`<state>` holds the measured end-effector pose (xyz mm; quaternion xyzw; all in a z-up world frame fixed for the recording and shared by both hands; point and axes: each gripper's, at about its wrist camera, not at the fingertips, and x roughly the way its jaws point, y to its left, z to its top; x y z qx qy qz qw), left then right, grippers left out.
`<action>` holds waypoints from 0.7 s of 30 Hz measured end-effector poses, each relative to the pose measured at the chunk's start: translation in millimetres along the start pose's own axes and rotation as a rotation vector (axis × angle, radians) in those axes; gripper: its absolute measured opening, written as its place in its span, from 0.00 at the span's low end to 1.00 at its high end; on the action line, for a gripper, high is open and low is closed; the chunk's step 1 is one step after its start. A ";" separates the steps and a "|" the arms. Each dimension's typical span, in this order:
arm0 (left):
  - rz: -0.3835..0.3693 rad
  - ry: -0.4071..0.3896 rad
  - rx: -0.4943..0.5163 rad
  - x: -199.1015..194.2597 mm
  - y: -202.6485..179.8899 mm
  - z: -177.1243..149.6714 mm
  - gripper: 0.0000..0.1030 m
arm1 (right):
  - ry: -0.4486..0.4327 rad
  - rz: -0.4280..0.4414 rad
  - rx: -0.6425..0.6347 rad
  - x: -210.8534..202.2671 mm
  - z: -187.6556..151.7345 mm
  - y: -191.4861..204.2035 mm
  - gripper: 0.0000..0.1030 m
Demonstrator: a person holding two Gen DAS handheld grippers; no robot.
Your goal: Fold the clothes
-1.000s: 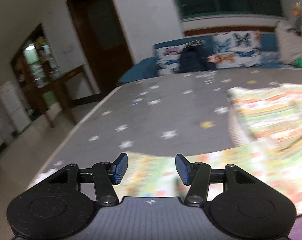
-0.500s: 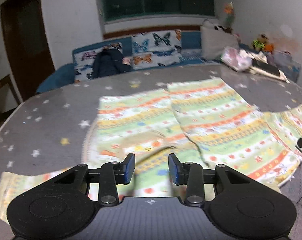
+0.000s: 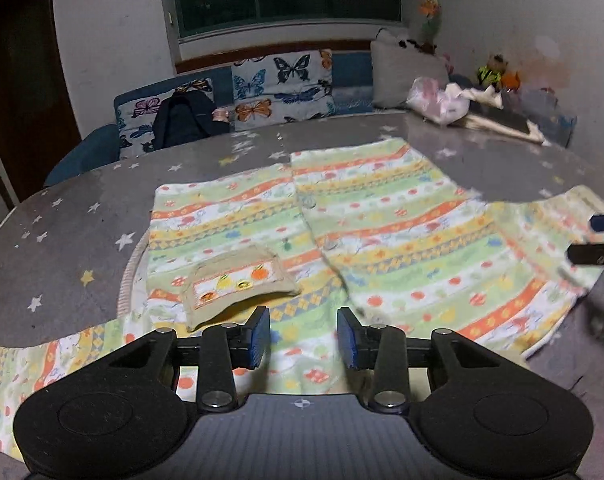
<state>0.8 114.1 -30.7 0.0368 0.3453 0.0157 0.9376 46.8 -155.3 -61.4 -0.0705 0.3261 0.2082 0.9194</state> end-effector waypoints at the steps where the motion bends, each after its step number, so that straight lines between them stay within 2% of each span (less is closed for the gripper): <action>1: 0.002 0.003 0.011 1.0 -2.5 -0.6 0.39 | 0.004 0.004 -0.002 1.1 -0.5 1.5 0.79; 6: 0.010 0.030 0.015 6.2 -4.1 -4.4 0.40 | 0.038 0.020 -0.022 8.3 -6.2 9.6 0.80; 12: 0.012 0.023 0.003 -1.4 -2.3 -0.9 0.47 | 0.033 0.012 -0.005 4.8 -9.9 9.4 0.83; 18: 0.008 0.015 -0.008 -8.2 -8.4 4.9 0.56 | 0.022 0.005 0.007 0.5 -13.8 4.5 0.85; 21: 0.004 -0.003 0.000 -13.2 -15.2 9.2 0.65 | 0.000 -0.015 0.033 -4.6 -13.7 -3.1 0.89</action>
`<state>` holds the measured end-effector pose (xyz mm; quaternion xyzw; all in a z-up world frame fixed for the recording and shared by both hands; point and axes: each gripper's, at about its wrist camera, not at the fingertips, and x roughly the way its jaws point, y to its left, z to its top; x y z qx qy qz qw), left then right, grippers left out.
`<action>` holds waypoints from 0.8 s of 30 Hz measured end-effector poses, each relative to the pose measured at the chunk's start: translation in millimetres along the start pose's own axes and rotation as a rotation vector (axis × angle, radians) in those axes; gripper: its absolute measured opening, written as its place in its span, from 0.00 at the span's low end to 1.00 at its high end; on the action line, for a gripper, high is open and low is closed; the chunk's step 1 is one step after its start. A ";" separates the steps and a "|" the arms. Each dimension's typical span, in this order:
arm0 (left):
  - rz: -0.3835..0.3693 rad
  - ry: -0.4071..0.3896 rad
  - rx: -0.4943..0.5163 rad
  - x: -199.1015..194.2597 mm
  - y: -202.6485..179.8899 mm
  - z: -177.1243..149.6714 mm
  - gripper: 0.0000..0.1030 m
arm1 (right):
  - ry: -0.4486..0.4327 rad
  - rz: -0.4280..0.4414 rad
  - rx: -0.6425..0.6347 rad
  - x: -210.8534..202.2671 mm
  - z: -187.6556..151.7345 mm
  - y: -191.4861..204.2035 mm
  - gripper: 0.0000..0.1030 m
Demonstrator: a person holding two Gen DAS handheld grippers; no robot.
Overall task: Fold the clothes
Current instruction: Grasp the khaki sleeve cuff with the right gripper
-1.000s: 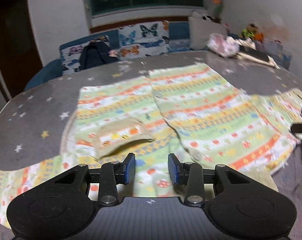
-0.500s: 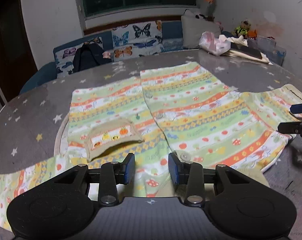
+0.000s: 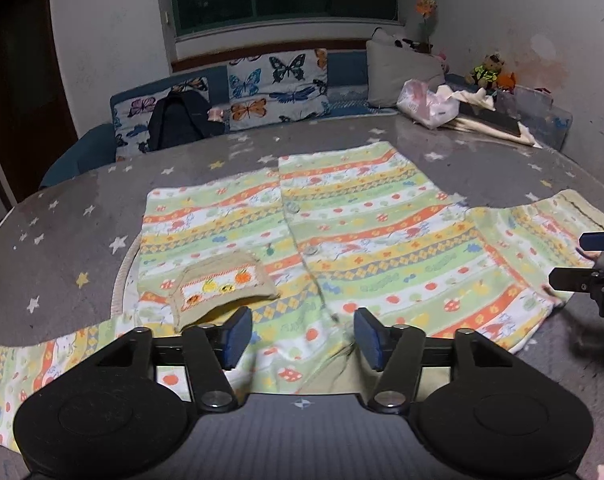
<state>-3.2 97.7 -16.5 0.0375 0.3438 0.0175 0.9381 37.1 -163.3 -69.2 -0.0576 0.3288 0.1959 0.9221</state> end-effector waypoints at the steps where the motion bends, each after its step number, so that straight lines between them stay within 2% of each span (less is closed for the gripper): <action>1: -0.003 -0.006 0.001 -1.5 -2.5 1.6 0.68 | -0.003 -0.012 0.010 -0.6 -0.4 -3.7 0.89; 3: -0.019 -0.011 0.000 -2.9 -8.1 4.1 0.69 | -0.007 -0.031 0.027 -1.7 -1.6 -9.6 0.90; 6: -0.046 -0.010 -0.002 -3.3 -17.5 7.5 0.75 | -0.016 -0.071 0.054 -4.8 -4.3 -19.8 0.96; 10: -0.075 -0.003 0.008 -0.9 -32.4 8.2 0.76 | -0.032 -0.120 0.096 -9.7 -7.2 -37.0 0.96; 17: -0.102 -0.005 0.033 -1.5 -55.0 8.9 0.85 | -0.052 -0.189 0.170 -16.2 -9.8 -70.1 0.96; 24: -0.114 0.010 0.056 3.1 -71.3 8.7 0.92 | -0.050 -0.227 0.219 -12.7 -5.4 -98.1 0.96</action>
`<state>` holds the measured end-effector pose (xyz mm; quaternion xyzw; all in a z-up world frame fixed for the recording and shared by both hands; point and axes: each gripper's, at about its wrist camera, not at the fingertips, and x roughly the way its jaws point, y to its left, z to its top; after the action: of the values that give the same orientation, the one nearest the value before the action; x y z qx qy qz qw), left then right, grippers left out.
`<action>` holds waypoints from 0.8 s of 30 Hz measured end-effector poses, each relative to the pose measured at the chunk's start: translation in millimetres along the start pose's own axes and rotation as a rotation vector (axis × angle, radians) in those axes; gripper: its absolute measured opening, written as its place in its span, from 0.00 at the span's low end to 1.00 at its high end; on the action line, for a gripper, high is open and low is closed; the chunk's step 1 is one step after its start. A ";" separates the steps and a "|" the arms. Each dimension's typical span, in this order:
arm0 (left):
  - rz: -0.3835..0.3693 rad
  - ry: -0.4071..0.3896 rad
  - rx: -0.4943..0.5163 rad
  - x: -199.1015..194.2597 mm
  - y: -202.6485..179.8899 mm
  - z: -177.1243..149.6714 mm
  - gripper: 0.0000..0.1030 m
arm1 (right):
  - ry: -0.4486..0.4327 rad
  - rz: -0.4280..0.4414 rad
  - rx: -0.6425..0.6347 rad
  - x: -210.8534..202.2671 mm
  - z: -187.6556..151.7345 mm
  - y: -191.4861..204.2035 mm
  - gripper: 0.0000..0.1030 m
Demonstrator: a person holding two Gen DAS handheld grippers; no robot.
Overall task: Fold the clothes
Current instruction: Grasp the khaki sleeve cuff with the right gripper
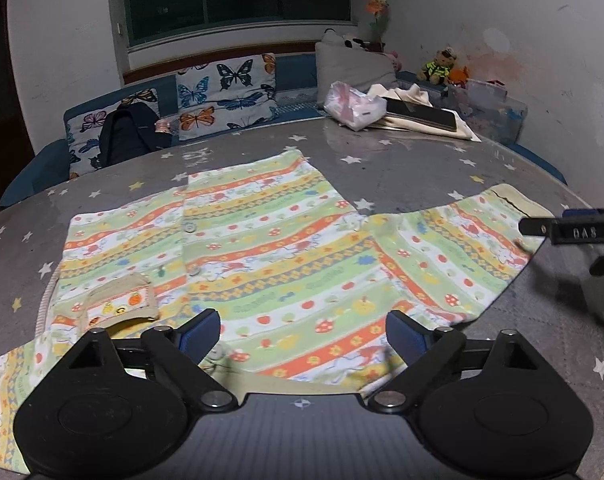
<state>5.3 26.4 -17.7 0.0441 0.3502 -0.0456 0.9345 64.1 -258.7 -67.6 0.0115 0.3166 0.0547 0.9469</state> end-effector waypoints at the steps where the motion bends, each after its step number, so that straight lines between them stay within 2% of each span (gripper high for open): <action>1: -0.001 0.001 0.002 0.3 -1.4 -0.1 0.93 | 0.002 -0.003 0.005 2.1 1.3 -2.4 0.96; 5: -0.002 0.003 0.008 0.4 -5.8 -0.3 0.94 | 0.025 -0.008 0.017 11.7 3.5 -6.8 0.89; 9: 0.006 0.004 0.002 0.2 -4.2 -0.2 0.97 | 0.044 -0.012 0.000 18.3 3.3 -5.2 0.88; 11: 0.009 0.004 -0.004 -0.1 -3.0 -0.3 0.97 | 0.043 -0.013 -0.006 19.1 3.5 -4.8 0.81; 15: 0.013 0.003 -0.009 -0.7 -1.7 -1.8 0.98 | 0.040 -0.023 -0.022 19.0 4.2 -4.6 0.73; 19: 0.011 0.002 -0.014 -1.4 -0.7 -3.3 0.98 | 0.038 -0.019 -0.022 17.8 5.5 -6.4 0.55; 20: 0.010 0.001 -0.015 -1.6 -0.3 -3.6 0.98 | 0.036 -0.019 -0.018 17.4 5.8 -7.6 0.46; 24: 0.010 -0.002 -0.021 -3.2 2.2 -3.6 0.98 | 0.031 -0.009 0.016 16.2 8.1 -14.4 0.24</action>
<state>0.8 29.1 -18.1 0.0360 0.3495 -0.0372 0.9355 83.2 -271.1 -71.6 0.0169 0.3316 0.0483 0.9420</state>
